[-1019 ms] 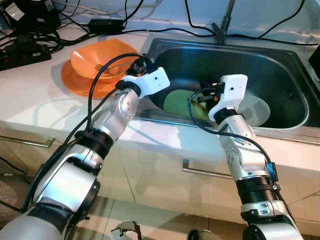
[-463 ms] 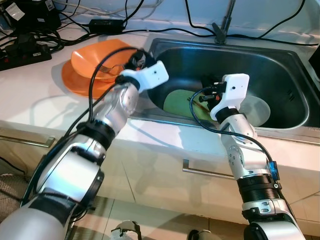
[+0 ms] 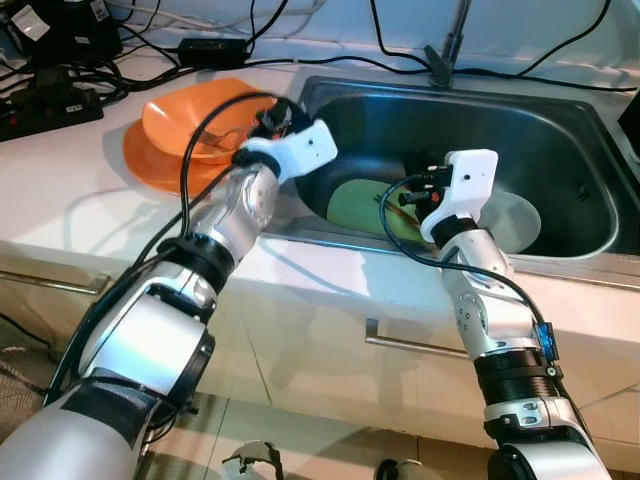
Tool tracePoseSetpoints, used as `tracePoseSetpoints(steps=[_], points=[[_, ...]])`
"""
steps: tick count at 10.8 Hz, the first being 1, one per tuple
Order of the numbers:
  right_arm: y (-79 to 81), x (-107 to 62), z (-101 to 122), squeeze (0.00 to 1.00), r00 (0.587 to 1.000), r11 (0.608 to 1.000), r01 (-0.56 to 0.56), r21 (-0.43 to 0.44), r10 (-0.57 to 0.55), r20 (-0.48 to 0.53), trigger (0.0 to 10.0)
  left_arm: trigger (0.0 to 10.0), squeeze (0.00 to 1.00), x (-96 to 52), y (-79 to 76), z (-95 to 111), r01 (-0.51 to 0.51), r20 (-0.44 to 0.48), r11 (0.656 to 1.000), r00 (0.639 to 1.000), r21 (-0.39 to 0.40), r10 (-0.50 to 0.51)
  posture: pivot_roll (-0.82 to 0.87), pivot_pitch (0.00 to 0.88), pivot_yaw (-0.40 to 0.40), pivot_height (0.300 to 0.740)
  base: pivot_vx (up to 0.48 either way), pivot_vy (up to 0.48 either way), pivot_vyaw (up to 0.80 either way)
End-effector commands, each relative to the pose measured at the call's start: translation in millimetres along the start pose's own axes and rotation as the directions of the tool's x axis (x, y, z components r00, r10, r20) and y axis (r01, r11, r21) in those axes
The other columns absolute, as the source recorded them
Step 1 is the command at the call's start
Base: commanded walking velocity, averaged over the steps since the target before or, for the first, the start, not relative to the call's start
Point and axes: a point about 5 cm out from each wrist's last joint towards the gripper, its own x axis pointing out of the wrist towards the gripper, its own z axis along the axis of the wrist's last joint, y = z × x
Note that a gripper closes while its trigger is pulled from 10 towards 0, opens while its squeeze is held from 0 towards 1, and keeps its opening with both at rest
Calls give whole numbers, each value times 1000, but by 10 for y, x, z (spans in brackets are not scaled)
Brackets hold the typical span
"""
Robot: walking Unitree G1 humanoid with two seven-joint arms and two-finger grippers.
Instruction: Kitchen organization
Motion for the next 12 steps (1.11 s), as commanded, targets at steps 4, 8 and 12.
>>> tracePoseSetpoints(steps=[4,8,12], points=[[-52,34,75,0,999,1000,19,0,-18,30,10000,0,0,24,20,37,-8,11,1000,1000,0,8,78,68,1,740,0,0,0],[-65,37,74,0,999,1000,23,-3,-23,28,10000,0,0,27,20,28,-6,3,1000,1000,1,6,76,71,0,740,0,0,0],[-75,43,75,0,999,1000,24,-4,-24,28,10000,0,0,41,94,64,-45,31,998,999,32,44,80,71,-1,740,0,0,0]])
